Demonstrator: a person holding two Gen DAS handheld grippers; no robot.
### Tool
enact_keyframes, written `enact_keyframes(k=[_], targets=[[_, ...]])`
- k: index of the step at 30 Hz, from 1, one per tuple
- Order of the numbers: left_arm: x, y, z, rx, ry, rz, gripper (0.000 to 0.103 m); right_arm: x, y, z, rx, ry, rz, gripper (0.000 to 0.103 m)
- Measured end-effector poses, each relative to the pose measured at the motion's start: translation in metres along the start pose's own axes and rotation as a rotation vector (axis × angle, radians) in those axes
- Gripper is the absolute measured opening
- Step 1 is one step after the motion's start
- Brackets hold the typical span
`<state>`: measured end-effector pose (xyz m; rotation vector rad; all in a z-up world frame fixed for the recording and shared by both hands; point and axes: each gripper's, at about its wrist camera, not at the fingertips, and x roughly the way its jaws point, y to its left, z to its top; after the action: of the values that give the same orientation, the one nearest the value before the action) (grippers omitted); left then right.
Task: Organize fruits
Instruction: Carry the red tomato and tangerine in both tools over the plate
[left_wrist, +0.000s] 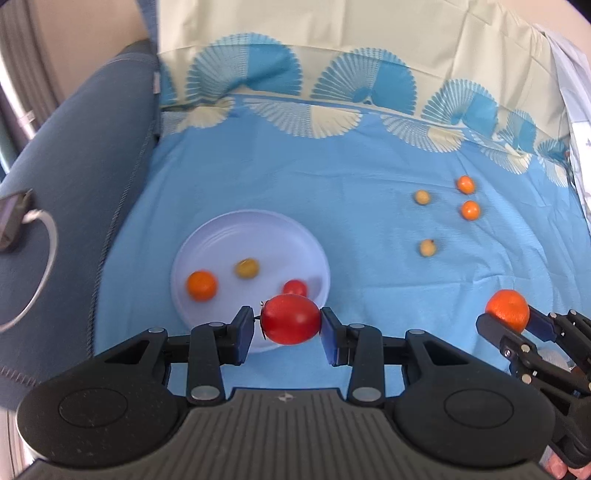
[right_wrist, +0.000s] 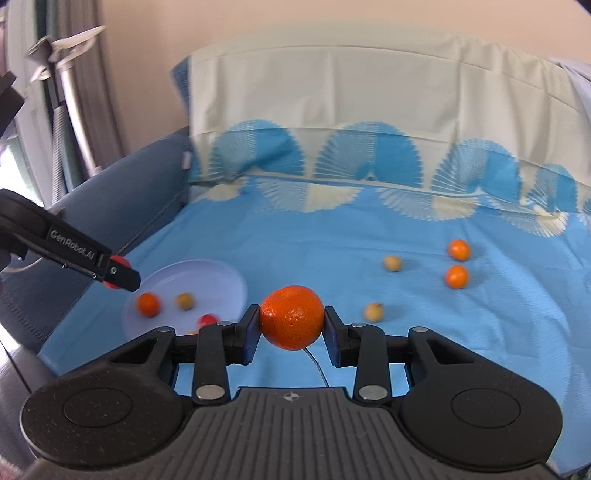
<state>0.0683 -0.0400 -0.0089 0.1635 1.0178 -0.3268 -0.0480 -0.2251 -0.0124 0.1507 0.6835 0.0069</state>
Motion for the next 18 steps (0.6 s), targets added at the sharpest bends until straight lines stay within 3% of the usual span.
enact_keyframes(k=[10,18], targets=[[-0.038,0.042,-0.044,-0.072,-0.011,0.008,0.043,-0.038,0.062,-0.017,-0.081,0.009,0.068,0.037],[-0.052,0.063,-0.06,-0.112,-0.031,0.01,0.043,-0.055,0.083,-0.023,-0.131,0.006,0.079,0.037]])
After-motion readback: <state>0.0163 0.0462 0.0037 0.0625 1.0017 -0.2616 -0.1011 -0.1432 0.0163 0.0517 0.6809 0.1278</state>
